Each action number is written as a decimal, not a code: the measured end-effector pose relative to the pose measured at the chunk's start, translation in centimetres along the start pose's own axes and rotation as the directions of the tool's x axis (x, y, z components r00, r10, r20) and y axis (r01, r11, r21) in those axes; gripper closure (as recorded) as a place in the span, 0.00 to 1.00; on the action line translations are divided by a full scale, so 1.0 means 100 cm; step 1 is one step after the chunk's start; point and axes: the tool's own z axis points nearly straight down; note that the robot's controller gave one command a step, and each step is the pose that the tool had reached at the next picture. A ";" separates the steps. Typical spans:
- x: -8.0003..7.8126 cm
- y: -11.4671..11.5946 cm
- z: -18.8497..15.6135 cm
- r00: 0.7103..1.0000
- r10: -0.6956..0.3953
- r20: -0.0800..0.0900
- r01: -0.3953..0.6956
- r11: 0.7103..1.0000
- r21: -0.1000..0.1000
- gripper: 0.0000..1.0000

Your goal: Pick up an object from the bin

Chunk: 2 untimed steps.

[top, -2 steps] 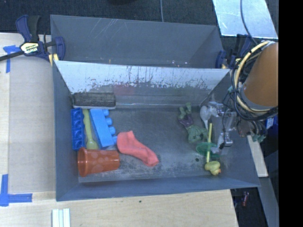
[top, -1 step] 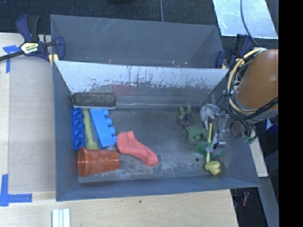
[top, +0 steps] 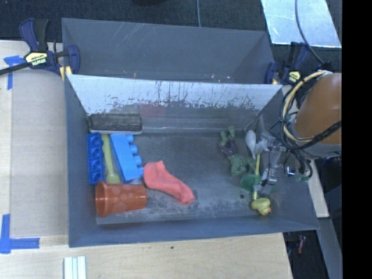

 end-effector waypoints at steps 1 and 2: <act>-0.005 0.066 -0.002 0.994 -0.108 0.001 0.108 0.994 0.001 0.00; -0.051 0.109 0.017 0.991 -0.131 0.008 0.131 0.991 0.003 0.00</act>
Offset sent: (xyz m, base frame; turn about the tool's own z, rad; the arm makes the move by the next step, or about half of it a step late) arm 0.0704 0.0928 -0.0166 -0.1295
